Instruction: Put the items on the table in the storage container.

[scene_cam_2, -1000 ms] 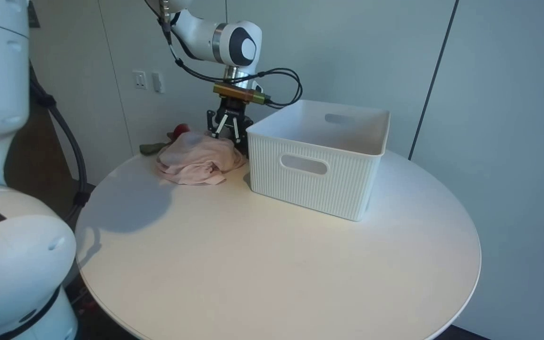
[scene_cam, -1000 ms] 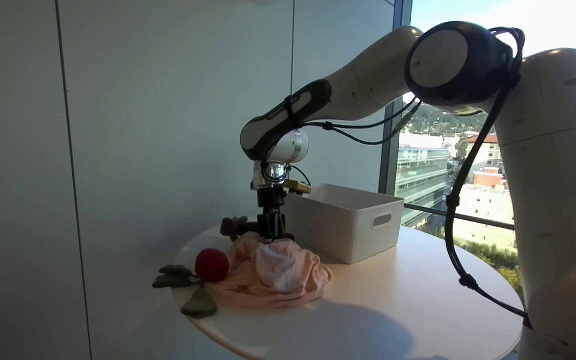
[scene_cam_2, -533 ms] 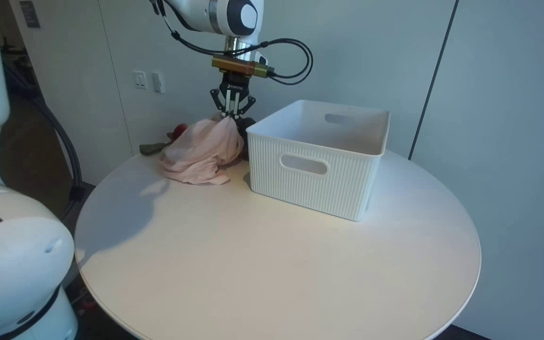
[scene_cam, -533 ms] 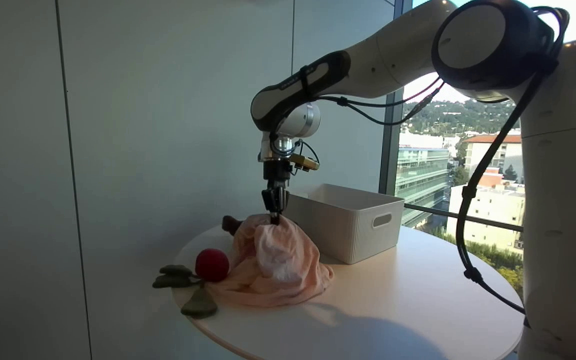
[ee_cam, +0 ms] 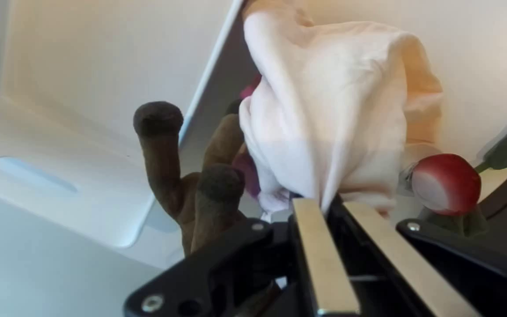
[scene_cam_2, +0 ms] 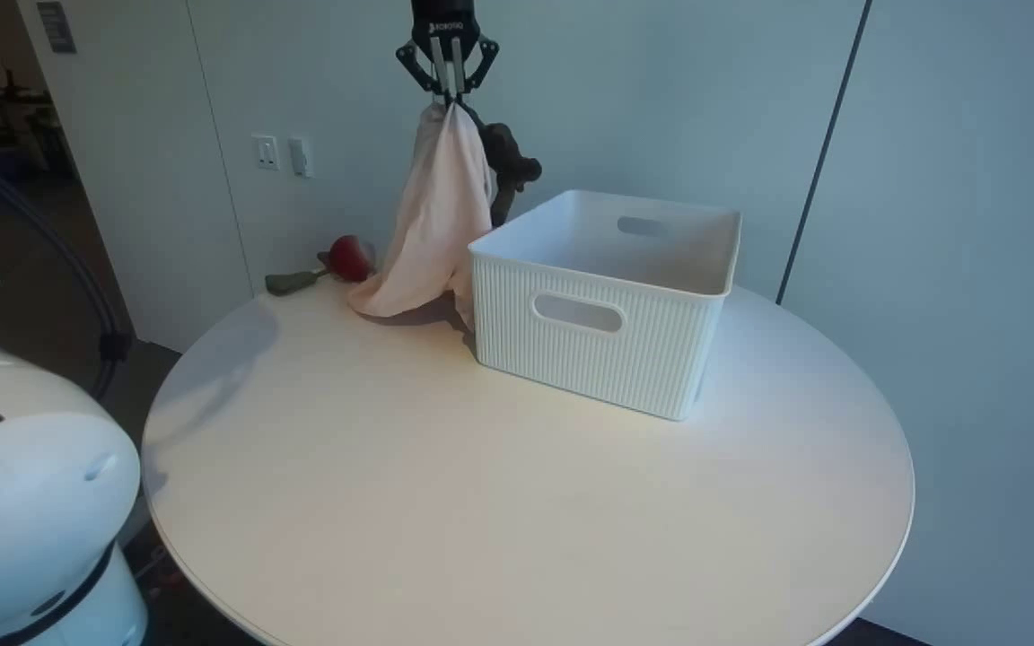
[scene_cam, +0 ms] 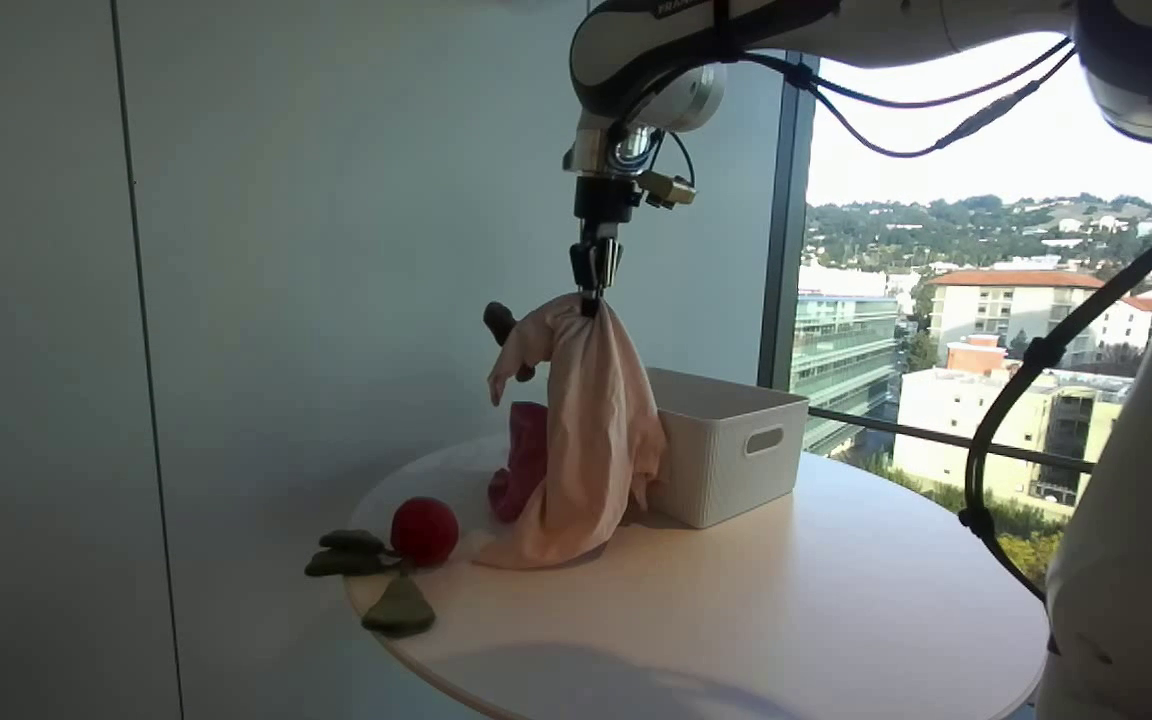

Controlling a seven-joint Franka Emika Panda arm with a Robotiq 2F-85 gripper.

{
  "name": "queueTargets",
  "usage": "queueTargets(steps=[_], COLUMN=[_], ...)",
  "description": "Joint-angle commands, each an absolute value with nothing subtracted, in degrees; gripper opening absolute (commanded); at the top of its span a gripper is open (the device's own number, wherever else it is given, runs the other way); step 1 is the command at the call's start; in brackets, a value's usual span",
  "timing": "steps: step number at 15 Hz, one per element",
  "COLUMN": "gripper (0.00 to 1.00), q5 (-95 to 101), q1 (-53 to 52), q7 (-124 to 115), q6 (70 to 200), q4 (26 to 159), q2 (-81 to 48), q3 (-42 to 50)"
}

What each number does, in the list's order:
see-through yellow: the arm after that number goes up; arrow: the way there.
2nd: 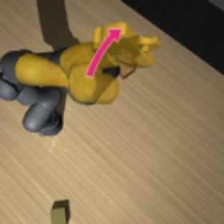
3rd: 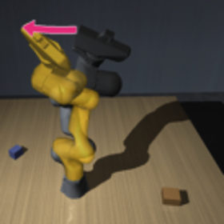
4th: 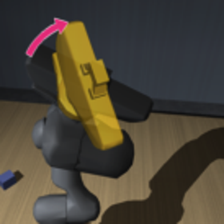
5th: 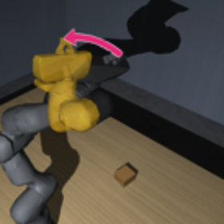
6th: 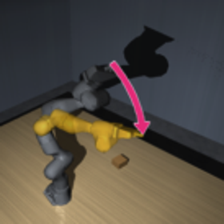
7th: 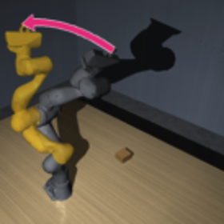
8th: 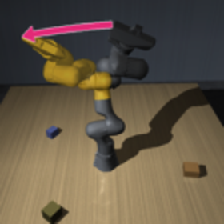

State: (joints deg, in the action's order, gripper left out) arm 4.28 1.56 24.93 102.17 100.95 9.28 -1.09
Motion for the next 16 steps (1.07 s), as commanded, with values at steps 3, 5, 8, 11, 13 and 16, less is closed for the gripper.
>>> queueTargets(steps=[3,5,8,11,13,16], gripper=[0.03,0.03,0.03,0.03,0.03,0.03], q5=[17.81,22.67,30.03,37.52,37.95,33.7], q1=[3.05,3.96,6.01,8.63,8.88,8.09], q7=[22.75,22.89,20.03,10.6,4.61,0.62], q6=[100.5,100.82,106.95,116.81,121.33,125.22], q4=[100.38,99.52,101.41,106.73,108.63,111.04], q2=[21.36,24.33,24.13,21.05,17.14,11.52], q3=[1.63,2.6,4.3,4.46,5.41,6.1])
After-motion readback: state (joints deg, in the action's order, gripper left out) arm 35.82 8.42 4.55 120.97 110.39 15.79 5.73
